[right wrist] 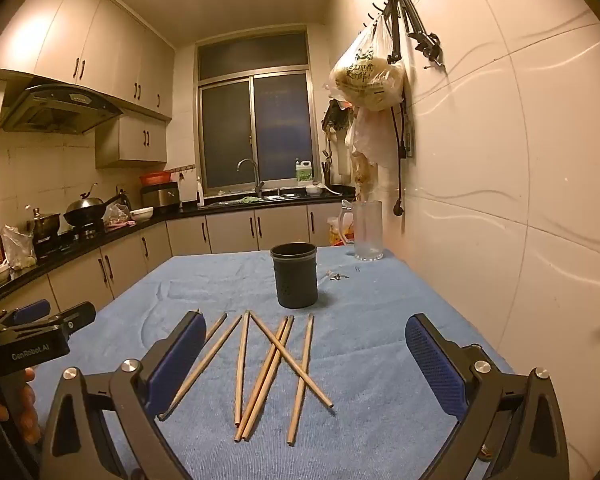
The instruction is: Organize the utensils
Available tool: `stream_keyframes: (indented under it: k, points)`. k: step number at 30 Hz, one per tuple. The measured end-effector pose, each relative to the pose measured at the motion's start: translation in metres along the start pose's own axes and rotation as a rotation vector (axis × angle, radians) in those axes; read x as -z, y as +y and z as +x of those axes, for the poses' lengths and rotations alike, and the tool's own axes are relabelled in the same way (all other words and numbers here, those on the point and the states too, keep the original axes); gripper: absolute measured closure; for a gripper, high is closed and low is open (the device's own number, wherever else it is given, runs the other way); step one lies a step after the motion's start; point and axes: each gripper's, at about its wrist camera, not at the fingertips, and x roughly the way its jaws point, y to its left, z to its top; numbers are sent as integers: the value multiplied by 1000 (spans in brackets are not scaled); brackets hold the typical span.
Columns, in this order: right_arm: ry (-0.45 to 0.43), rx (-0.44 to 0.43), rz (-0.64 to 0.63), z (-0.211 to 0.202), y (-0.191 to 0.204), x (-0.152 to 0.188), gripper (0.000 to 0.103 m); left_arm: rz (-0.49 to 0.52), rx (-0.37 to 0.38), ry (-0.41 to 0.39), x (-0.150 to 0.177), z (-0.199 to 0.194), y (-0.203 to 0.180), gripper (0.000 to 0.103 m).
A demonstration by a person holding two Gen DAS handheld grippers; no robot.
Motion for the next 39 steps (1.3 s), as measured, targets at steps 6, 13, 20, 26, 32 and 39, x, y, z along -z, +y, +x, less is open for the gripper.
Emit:
stream_keyframes:
  k: [6, 13, 20, 26, 32, 39]
  points:
    - [-12, 2, 0, 4, 2, 1, 2, -17, 9, -34, -1, -2, 4, 0]
    - [-86, 30, -4, -2, 2, -1, 2, -3, -6, -81, -1, -6, 5, 0]
    - [-114, 37, -16, -5, -5, -4, 2, 8, -12, -93, -1, -8, 5, 0]
    - [-90, 38, -21, -4, -5, -3, 2, 6, -15, -104, -1, -10, 5, 0]
    - [-83, 35, 9, -3, -6, -2, 2, 7, -14, -108, -1, -11, 5, 0]
    - [-76, 33, 21, -2, -4, 0, 2, 11, -13, -101, 0, -10, 4, 0]
